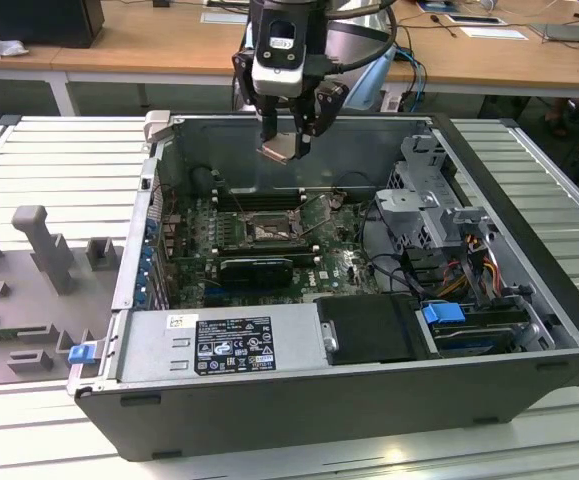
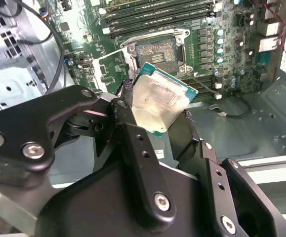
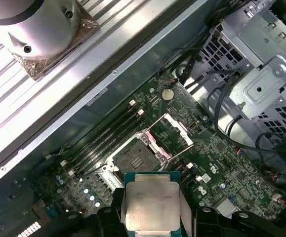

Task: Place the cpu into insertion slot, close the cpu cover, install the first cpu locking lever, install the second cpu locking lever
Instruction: 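Place the cpu into insertion slot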

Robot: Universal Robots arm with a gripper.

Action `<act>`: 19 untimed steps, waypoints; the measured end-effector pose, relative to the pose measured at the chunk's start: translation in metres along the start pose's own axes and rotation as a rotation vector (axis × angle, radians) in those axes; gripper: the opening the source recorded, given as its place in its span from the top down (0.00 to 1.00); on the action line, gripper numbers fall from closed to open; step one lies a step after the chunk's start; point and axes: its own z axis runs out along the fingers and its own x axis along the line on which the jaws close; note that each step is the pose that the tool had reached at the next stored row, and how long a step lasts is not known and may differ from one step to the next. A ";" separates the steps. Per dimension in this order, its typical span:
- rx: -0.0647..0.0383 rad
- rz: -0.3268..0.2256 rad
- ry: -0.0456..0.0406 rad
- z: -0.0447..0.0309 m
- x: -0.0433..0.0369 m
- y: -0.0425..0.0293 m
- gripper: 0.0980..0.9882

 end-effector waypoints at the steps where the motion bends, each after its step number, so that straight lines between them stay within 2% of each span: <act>1: 0.000 0.023 -0.0020 0.0005 0.0000 0.0000 0.52; 11: -0.004 0.211 -0.0186 0.0050 -0.0001 -0.0005 0.52; 19: -0.007 0.376 -0.0330 0.0131 -0.0003 -0.0012 0.52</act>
